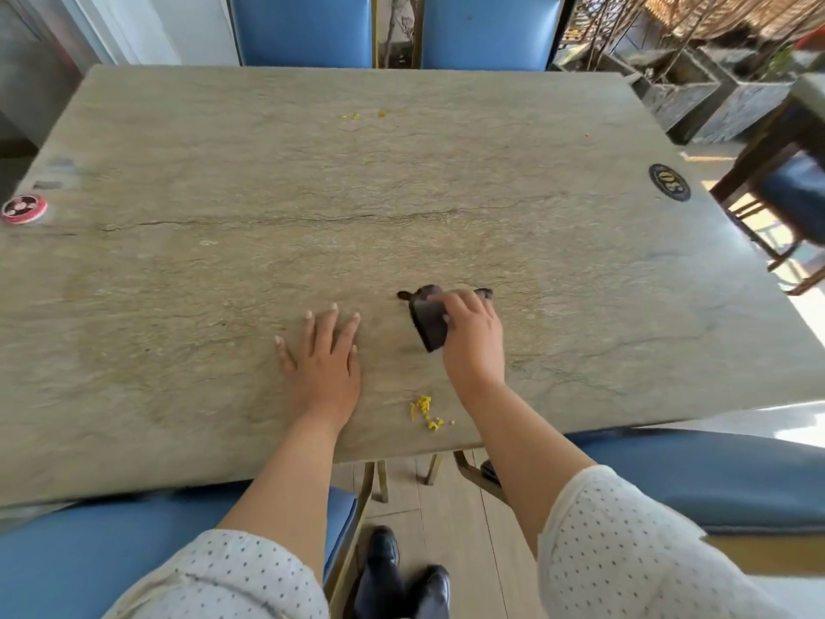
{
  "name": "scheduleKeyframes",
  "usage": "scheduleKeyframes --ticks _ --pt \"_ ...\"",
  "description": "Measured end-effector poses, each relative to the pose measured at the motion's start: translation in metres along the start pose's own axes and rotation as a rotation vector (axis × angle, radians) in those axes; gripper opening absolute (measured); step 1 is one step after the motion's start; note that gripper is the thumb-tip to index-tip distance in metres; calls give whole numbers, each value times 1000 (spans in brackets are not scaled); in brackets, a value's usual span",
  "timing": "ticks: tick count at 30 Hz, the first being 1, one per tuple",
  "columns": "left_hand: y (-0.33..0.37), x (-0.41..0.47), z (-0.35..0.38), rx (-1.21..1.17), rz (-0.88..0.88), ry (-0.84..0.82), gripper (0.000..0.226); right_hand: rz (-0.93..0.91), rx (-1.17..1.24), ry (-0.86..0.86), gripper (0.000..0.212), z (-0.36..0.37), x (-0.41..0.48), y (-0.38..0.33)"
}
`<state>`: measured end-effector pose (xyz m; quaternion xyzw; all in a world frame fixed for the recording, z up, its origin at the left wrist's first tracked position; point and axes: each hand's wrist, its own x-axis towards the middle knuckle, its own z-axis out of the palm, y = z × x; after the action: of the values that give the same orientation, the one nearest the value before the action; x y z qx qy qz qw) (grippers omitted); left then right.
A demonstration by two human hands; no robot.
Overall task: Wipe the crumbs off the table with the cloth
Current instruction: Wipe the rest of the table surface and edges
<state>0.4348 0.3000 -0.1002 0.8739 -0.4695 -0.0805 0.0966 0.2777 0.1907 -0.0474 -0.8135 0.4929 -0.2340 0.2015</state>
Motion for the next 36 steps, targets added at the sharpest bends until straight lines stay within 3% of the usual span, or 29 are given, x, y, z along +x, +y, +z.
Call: scheduleKeyframes --ticks 2,4,12,17,25,28,32,36 --pt "2 -2 3 23 12 30 49 182 -53 50 49 -6 15 24" --pt "1 -2 4 24 19 53 49 300 -92 -32 58 -6 15 45" --pt "2 -1 5 35 34 53 48 525 -11 -13 66 6 -23 38" --pt "1 -1 3 31 39 28 47 383 6 -142 71 20 -57 3" --pt "-15 -1 -20 -71 107 -180 49 -49 175 -262 49 22 -124 -7" --pt "-29 -8 -30 -20 38 -203 48 -41 229 -286 38 11 -129 -14" --pt "-38 -10 -36 17 -133 -317 51 58 298 -104 40 13 -89 -33" --pt "-41 -12 -34 -87 -135 -365 53 26 47 -321 54 42 -58 -44"
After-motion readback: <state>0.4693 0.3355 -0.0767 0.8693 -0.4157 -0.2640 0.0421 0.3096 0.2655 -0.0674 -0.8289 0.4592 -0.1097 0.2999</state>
